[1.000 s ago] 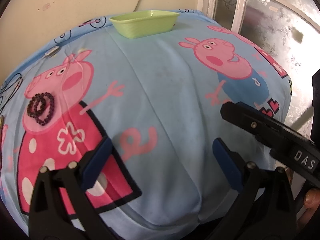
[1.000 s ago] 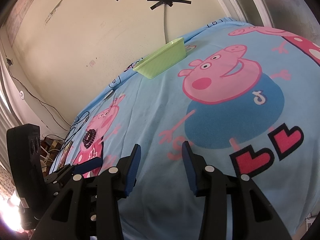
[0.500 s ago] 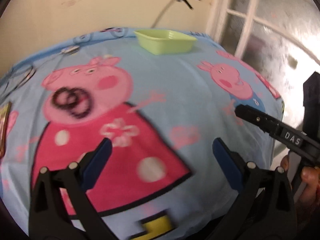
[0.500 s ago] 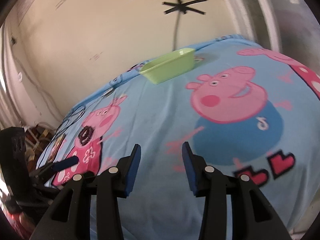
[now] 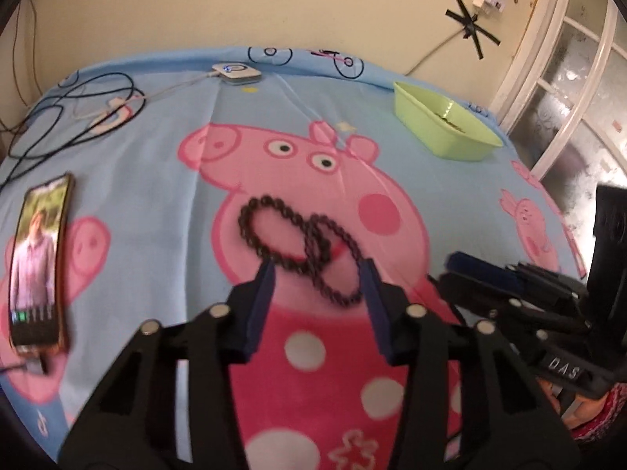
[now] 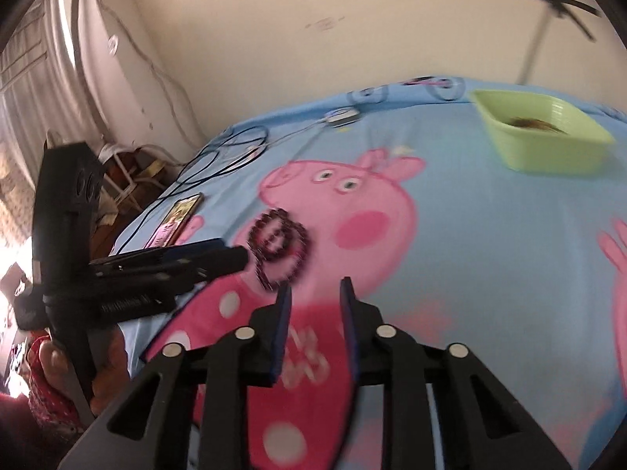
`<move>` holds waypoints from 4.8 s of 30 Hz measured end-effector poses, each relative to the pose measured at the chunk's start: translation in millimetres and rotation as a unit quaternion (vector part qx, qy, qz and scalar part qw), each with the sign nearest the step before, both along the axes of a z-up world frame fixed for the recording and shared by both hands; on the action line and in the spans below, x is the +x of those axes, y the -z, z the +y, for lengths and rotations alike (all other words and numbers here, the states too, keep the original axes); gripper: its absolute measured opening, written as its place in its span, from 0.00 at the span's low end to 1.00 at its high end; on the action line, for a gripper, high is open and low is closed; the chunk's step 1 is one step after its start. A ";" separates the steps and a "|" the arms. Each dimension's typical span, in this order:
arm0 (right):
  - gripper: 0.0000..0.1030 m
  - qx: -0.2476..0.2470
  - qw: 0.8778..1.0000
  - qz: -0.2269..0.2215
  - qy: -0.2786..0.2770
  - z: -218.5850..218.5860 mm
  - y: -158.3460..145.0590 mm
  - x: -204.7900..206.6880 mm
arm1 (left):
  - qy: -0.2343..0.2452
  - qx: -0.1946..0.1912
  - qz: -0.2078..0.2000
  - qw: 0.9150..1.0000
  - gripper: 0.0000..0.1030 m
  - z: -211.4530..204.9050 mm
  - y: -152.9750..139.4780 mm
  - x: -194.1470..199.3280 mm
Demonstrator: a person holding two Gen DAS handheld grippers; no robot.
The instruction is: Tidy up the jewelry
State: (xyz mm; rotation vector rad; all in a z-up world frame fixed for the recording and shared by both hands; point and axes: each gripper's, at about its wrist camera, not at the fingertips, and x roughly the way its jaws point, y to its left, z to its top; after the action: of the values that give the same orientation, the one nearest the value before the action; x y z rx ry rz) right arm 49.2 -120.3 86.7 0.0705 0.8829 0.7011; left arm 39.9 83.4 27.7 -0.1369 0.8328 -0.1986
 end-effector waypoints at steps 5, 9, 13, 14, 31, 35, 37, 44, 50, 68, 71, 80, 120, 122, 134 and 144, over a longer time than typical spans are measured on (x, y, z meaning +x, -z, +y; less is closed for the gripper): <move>0.00 -0.029 0.999 0.013 -0.035 37.2 8.8 24.0 | -0.004 0.021 0.012 1.000 0.17 2.7 8.8 20.2; 0.00 -0.068 0.996 0.022 -0.046 57.5 25.7 38.5 | 0.007 0.022 0.008 1.000 0.04 0.1 9.4 19.1; 0.00 -0.041 0.998 0.031 -0.029 35.2 23.2 36.1 | 0.032 0.029 0.003 0.999 0.00 -17.9 7.7 8.0; 0.00 -0.035 0.999 0.031 -0.025 29.6 22.7 31.8 | 0.045 0.026 0.003 0.999 0.00 -24.9 6.9 5.7; 0.00 -0.026 0.978 -0.013 0.205 -170.7 19.1 -38.9 | 0.209 0.027 0.023 0.977 0.32 -178.9 6.2 -1.9; 0.00 -0.026 0.979 -0.018 0.203 -172.7 20.1 -37.0 | 0.225 0.047 0.037 0.972 0.32 -200.7 11.4 1.5; 0.00 -0.040 0.980 -0.029 0.191 -167.8 19.9 -37.1 | 0.234 0.049 0.048 0.970 0.32 -207.6 17.1 3.5; 0.00 -0.052 0.985 -0.039 0.163 -156.1 17.8 -26.0 | 0.243 0.078 0.031 0.967 0.07 -213.7 19.0 5.8; 0.00 -0.007 0.985 -0.068 0.155 -160.7 -18.1 3.4 | 0.217 0.043 0.001 0.975 0.07 -191.8 -19.0 40.2; 0.00 0.065 0.968 -0.080 0.230 -185.4 -32.8 132.6 | 0.067 0.051 -0.070 0.994 0.35 -163.3 -51.4 148.0; 0.00 0.089 0.964 -0.053 0.243 -193.5 -14.6 81.3 | 0.069 0.065 -0.056 0.994 0.42 -162.0 -33.2 109.1; 0.00 0.096 0.958 0.006 0.272 -186.9 16.4 -35.2 | 0.076 0.115 -0.035 0.990 0.50 -176.3 5.6 7.4; 0.16 0.082 0.958 -0.004 0.273 -164.9 28.5 -96.8 | 0.056 0.121 -0.025 0.991 0.69 -156.1 31.9 -43.2; 0.16 0.082 0.958 -0.005 0.273 -165.2 28.7 -96.9 | 0.056 0.120 -0.026 0.991 0.70 -155.2 32.1 -43.1; 0.16 0.080 0.959 -0.008 0.273 -163.9 29.2 -96.1 | 0.056 0.120 -0.030 0.991 0.74 -153.2 33.4 -43.1; 0.16 0.044 0.962 -0.018 0.270 -155.9 24.5 -92.6 | 0.057 0.123 -0.027 0.990 0.76 -152.3 32.7 -46.7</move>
State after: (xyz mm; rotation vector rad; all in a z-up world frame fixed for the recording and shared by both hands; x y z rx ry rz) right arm -43.4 -276.2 62.2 0.3637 0.7499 0.2281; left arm -6.7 -68.9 -5.0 0.1482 0.8058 -0.2049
